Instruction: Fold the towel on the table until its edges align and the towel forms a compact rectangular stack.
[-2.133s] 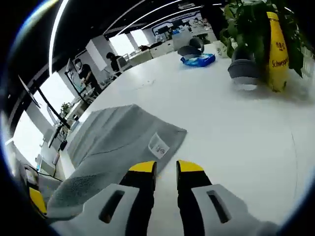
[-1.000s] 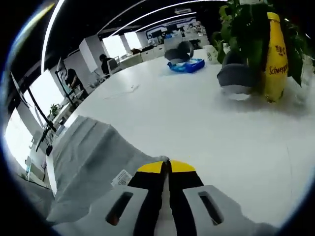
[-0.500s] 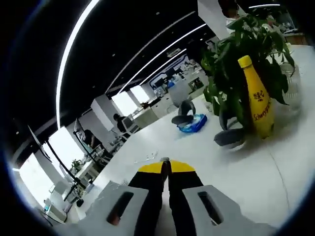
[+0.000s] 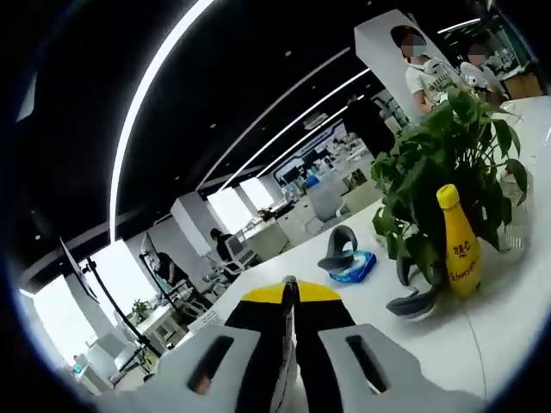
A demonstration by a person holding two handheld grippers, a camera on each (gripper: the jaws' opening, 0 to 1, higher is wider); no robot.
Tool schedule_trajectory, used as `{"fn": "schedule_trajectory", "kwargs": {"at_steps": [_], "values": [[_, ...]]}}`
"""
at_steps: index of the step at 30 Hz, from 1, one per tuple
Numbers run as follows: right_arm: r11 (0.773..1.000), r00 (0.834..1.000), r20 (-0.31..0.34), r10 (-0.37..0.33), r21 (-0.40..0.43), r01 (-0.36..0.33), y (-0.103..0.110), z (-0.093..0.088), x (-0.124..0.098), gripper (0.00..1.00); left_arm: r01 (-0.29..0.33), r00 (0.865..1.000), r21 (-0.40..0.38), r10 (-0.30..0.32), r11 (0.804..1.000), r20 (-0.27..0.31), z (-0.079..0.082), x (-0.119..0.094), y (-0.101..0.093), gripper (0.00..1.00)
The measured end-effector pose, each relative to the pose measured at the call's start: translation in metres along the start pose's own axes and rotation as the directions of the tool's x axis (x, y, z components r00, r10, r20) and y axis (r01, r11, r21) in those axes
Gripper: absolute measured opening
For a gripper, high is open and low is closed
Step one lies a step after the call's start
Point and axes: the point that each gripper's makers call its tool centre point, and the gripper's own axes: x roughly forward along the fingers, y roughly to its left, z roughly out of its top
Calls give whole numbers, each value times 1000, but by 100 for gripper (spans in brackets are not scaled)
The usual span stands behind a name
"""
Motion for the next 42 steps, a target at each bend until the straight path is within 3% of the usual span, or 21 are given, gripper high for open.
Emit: {"fn": "schedule_trajectory", "kwargs": {"at_steps": [3,7,11,16,22,31,36,38,42], "values": [[1000,1000,10,7,-22,-6,7,13,4,0,-9,999,-83,13,996,46,13,-2,5,2],[999,1000,7,15,-35,-14,15,17,16,0,-37,998,-57,40,998,55,21,-11,12,2],[999,1000,-14,25,-29,-25,19,8,24,0,-68,996,-34,70,997,58,25,-24,18,2],[999,998,-47,31,-33,-32,24,-5,31,0,-129,991,-6,129,992,31,18,-43,24,2],[998,996,-66,63,-2,-63,42,-15,44,0,-209,978,-14,209,978,2,14,-80,33,2],[991,983,-126,135,28,-132,88,-42,66,0,-342,940,-3,342,940,-19,13,-142,39,2],[986,971,-171,168,22,-167,119,-61,77,0,-371,929,-68,371,926,-5,15,-172,39,2],[985,969,-180,169,10,-170,127,-65,81,0,-402,915,-43,402,914,-26,13,-187,41,2],[980,958,-203,201,52,-194,149,-77,93,0,-450,882,48,452,892,-130,3,-217,45,2]]}}
